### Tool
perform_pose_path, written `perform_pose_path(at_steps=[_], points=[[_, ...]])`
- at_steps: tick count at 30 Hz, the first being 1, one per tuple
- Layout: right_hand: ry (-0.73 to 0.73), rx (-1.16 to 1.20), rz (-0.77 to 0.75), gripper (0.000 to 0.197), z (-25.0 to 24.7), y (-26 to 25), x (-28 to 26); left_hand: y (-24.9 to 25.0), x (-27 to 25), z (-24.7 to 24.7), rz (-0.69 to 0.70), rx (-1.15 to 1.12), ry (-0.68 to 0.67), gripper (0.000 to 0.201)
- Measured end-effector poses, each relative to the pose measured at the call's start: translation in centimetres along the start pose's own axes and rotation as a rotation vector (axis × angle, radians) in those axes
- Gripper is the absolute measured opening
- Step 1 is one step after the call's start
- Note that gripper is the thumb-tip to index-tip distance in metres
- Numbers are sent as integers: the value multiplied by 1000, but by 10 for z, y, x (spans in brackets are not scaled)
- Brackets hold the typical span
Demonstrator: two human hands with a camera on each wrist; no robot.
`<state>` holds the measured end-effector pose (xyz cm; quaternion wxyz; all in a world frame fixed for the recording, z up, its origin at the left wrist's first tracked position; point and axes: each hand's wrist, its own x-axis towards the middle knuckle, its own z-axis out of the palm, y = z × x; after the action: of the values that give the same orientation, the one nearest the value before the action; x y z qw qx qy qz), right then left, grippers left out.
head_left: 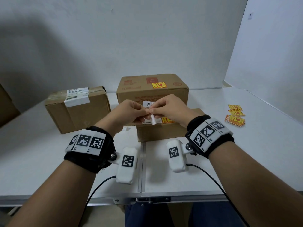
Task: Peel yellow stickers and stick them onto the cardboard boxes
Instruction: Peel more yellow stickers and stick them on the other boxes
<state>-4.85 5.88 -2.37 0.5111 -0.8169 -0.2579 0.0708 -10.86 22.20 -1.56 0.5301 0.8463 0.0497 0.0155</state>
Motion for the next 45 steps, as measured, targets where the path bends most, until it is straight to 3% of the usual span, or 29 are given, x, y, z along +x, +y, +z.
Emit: perform_pose_path(at_steps=[5, 16, 21, 27, 35, 45], points=[[20, 28, -10, 11, 0, 5, 2, -1, -1, -1, -7, -69, -28, 17], [155, -144, -97, 12, 3, 2, -1, -6, 0, 6, 20, -195, 28, 15], [129, -98, -75, 13, 2, 0, -4, -6, 0, 9, 51, -165, 97, 16], [76, 51, 1, 14, 3, 2, -3, -4, 0, 9, 63, -87, 91, 19], [86, -50, -22, 13, 4, -1, -4, -2, 0, 8, -5, -111, 73, 14], [88, 300, 48, 9, 6, 10, -8, -8, -1, 4, -1, -143, 68, 16]])
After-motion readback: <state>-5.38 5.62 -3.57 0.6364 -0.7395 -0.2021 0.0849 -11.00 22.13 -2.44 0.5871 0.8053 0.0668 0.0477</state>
